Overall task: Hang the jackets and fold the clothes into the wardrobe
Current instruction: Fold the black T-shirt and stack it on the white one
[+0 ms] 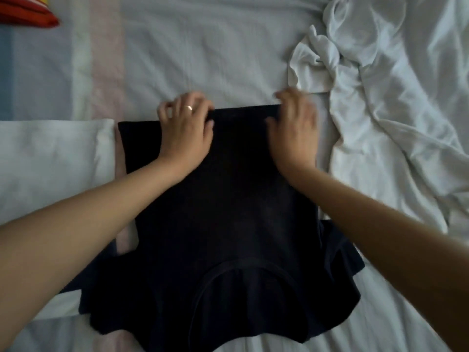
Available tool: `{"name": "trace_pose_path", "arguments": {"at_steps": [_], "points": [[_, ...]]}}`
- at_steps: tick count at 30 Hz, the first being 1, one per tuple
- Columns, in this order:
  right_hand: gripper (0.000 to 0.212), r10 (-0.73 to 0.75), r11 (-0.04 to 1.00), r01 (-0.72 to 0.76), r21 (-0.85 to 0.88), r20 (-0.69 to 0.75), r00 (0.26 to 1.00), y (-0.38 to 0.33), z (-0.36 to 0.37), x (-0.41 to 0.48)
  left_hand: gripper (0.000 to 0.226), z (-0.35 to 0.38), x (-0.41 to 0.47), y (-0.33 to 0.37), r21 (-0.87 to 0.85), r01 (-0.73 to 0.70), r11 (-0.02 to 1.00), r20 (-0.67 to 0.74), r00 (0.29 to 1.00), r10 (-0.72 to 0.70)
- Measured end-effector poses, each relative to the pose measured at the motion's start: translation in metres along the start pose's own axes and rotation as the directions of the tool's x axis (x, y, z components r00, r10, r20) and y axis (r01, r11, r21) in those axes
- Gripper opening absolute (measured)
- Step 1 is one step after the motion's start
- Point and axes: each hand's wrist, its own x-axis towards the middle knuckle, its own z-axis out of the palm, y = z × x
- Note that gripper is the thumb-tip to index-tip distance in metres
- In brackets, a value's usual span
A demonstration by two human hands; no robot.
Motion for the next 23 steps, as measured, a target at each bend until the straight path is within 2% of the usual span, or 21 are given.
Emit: {"name": "trace_pose_path", "arguments": {"at_steps": [1,2,3,4,5,6,8,10,11,13,14,16,17,19,21,22,23], "points": [[0.052,-0.198,0.98,0.195,0.048,0.072,0.977,-0.011,0.004,-0.019,0.033,0.001,-0.012,0.003,0.007,-0.093,0.996,0.048,0.995,0.092],[0.059,-0.382,0.924,0.379,0.054,0.172,0.908,-0.017,0.008,-0.038,0.042,0.002,-0.024,0.003,0.038,-0.164,0.986,0.127,0.979,0.158],[0.064,-0.506,0.851,0.524,0.021,0.298,0.81,-0.015,0.01,-0.052,0.051,0.004,-0.034,-0.002,0.08,-0.207,0.975,0.221,0.957,0.186],[0.068,-0.543,0.798,0.602,-0.029,0.396,0.74,-0.004,0.011,-0.058,0.059,0.006,-0.043,-0.008,0.12,-0.223,0.967,0.299,0.937,0.179],[0.07,-0.514,0.794,0.603,-0.08,0.439,0.736,0.011,0.011,-0.054,0.066,0.005,-0.047,-0.016,0.158,-0.207,0.966,0.355,0.924,0.14],[0.071,-0.434,0.832,0.538,-0.135,0.444,0.784,0.028,0.011,-0.046,0.071,0.007,-0.048,-0.024,0.178,-0.178,0.968,0.399,0.912,0.095],[0.069,-0.202,0.932,0.305,-0.197,0.418,0.886,0.06,0.008,-0.019,0.077,0.009,-0.044,-0.032,0.205,-0.139,0.969,0.449,0.893,0.033],[0.065,0.028,0.967,0.087,-0.24,0.438,0.898,0.073,0.003,0.004,0.083,0.013,-0.04,-0.031,0.208,-0.111,0.972,0.472,0.881,-0.001],[0.064,0.098,0.96,0.022,-0.279,0.409,0.907,0.067,0.003,0.007,0.085,0.013,-0.039,-0.029,0.202,-0.1,0.974,0.476,0.879,-0.008],[0.063,0.086,0.962,0.001,-0.273,0.306,0.948,0.036,0.006,-0.003,0.087,0.014,-0.041,-0.026,0.195,-0.091,0.976,0.482,0.876,-0.015],[0.064,0.0,0.974,0.066,-0.215,0.292,0.956,0.011,0.007,-0.009,0.087,0.012,-0.04,-0.028,0.196,-0.082,0.977,0.485,0.874,-0.023],[0.064,-0.211,0.957,0.268,-0.109,0.368,0.905,-0.025,0.014,-0.028,0.087,0.01,-0.039,-0.027,0.167,-0.079,0.983,0.504,0.863,-0.016],[0.063,-0.248,0.948,0.309,-0.081,0.42,0.873,-0.035,0.019,-0.033,0.086,0.01,-0.036,-0.028,0.14,-0.084,0.987,0.511,0.86,0.001],[0.063,-0.139,0.978,0.195,-0.076,0.462,0.876,-0.047,0.034,-0.033,0.079,0.001,-0.032,-0.036,0.049,-0.083,0.995,0.517,0.855,0.046],[0.063,-0.044,0.987,0.104,-0.124,0.414,0.909,-0.043,0.044,-0.033,0.066,-0.008,-0.03,-0.046,-0.03,-0.014,0.999,0.362,0.932,0.024],[0.063,-0.036,0.985,0.101,-0.143,0.395,0.918,-0.042,0.046,-0.033,0.059,-0.014,-0.03,-0.051,-0.046,0.078,0.996,0.23,0.971,-0.066],[0.063,-0.036,0.984,0.102,-0.15,0.39,0.92,-0.041,0.048,-0.034,0.056,-0.019,-0.031,-0.058,-0.063,0.215,0.974,0.112,0.972,-0.208]]}}
